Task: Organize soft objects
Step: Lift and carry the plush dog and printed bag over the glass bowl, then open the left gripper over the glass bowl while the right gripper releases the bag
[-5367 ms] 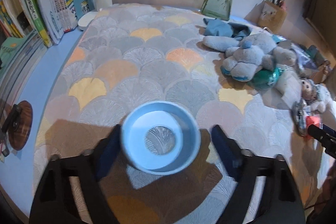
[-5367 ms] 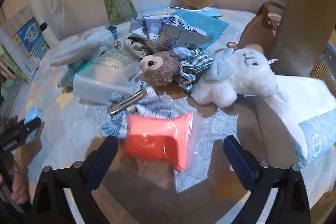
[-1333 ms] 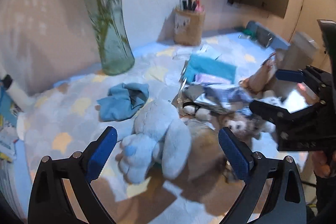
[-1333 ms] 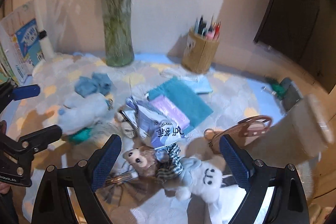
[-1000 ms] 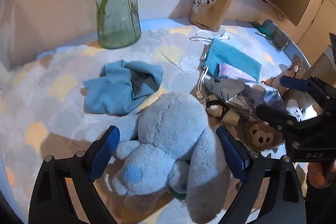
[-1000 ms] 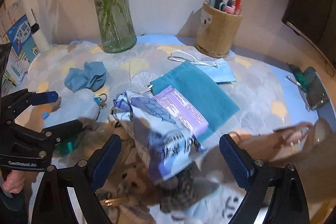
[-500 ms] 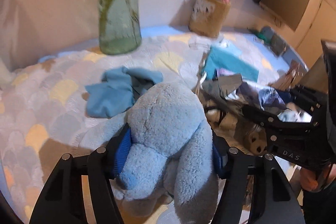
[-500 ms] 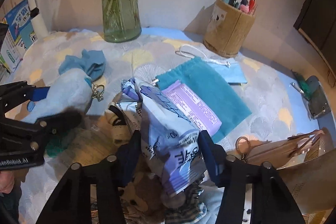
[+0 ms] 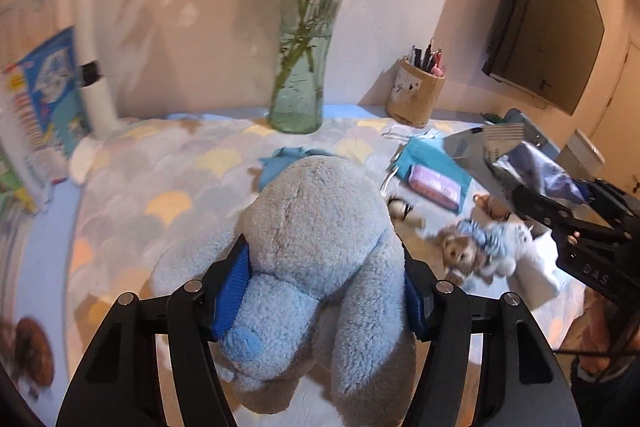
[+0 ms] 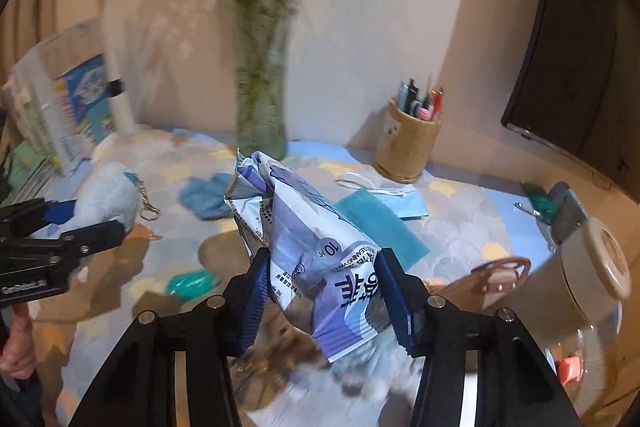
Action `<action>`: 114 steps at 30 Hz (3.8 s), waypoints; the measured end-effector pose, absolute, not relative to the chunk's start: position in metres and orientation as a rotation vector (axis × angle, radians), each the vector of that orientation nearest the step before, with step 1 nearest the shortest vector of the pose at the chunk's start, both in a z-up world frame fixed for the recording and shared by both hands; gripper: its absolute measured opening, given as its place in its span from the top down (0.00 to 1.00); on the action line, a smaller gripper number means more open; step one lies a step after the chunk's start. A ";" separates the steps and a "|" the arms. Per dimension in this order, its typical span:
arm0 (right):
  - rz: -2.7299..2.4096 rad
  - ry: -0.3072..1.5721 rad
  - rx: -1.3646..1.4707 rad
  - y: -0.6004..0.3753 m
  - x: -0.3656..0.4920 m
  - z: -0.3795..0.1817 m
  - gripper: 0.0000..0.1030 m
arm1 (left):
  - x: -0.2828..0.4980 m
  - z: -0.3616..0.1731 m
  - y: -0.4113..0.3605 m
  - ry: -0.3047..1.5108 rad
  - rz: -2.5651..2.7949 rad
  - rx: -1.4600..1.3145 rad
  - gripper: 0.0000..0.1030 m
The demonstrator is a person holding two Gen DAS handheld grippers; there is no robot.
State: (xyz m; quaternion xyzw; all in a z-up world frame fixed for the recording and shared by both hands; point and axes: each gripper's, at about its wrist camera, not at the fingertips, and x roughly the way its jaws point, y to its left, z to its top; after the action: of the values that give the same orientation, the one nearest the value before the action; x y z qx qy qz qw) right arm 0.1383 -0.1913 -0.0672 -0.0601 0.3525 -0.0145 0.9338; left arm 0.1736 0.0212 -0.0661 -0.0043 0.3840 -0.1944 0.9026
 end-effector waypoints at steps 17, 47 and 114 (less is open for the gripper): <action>0.021 0.948 -0.041 -0.150 0.054 -0.164 0.49 | 0.102 -0.142 0.014 0.833 -0.286 0.065 0.39; 0.025 0.919 -0.073 -0.139 0.045 -0.168 0.41 | 0.084 -0.103 -0.009 0.802 -0.281 0.110 0.39; -0.661 0.785 0.507 -0.584 -0.016 -0.082 0.36 | 0.055 -0.030 -0.415 0.585 -0.925 0.338 0.18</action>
State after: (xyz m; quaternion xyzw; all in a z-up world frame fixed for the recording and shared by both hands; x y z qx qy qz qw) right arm -0.0157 -0.5845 -0.0815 0.2400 0.3716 -0.3129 0.8405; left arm 0.0552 -0.4148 -0.0303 0.1597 0.2769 -0.4378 0.8403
